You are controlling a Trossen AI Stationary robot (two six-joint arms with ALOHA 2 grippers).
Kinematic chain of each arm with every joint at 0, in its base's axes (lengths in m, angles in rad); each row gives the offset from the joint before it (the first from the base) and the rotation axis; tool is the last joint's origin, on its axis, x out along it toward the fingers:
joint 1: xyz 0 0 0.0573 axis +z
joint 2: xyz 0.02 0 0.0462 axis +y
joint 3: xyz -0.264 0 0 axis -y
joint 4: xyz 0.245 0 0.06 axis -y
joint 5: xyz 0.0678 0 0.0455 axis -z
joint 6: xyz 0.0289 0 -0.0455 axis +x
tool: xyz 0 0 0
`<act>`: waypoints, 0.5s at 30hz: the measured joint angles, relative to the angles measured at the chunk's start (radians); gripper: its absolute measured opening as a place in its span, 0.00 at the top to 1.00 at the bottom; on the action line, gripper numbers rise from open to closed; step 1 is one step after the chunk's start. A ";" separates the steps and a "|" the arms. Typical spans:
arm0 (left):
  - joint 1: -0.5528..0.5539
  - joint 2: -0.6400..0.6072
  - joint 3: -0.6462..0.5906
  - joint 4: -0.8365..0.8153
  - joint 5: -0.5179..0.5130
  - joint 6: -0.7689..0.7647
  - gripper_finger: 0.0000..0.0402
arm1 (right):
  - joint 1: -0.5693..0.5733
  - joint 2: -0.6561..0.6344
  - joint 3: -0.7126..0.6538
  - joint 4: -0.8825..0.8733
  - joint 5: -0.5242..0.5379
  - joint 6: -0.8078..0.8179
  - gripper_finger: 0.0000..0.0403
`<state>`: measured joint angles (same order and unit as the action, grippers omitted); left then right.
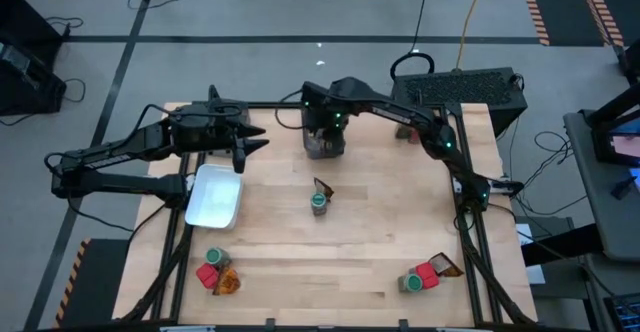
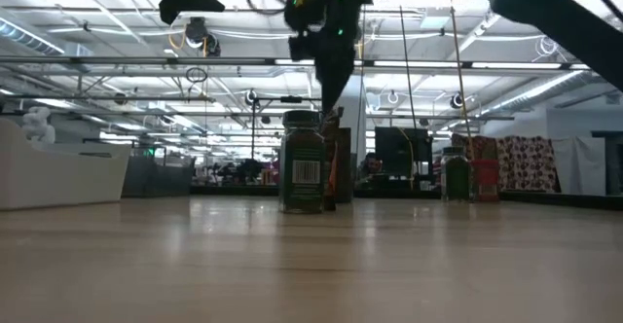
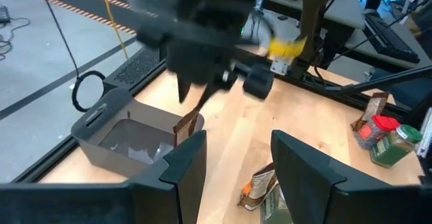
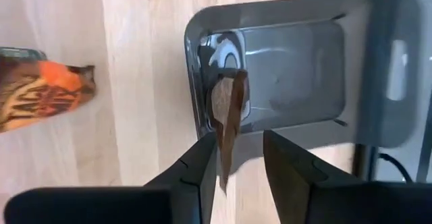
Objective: Sort spices by type
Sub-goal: Put the bottom right brown seasoning bag into the middle black bin
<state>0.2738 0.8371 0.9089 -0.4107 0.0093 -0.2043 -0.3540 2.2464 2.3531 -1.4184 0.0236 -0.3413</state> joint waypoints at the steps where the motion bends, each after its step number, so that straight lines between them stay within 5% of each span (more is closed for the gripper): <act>1: 0.000 0.000 0.000 0.000 0.000 0.000 0.57 | 0.002 -0.017 0.000 0.002 -0.004 0.004 0.73; 8: 0.001 0.000 0.000 -0.001 0.000 0.000 0.57 | 0.045 -0.101 0.001 0.035 -0.124 0.152 0.73; 15: 0.001 0.000 0.000 -0.003 0.000 0.000 0.57 | 0.114 -0.107 0.000 -0.002 -0.134 0.381 0.74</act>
<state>0.2745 0.8371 0.9092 -0.4133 0.0093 -0.2047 -0.2405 2.1391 2.3535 -1.4207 -0.1109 0.0393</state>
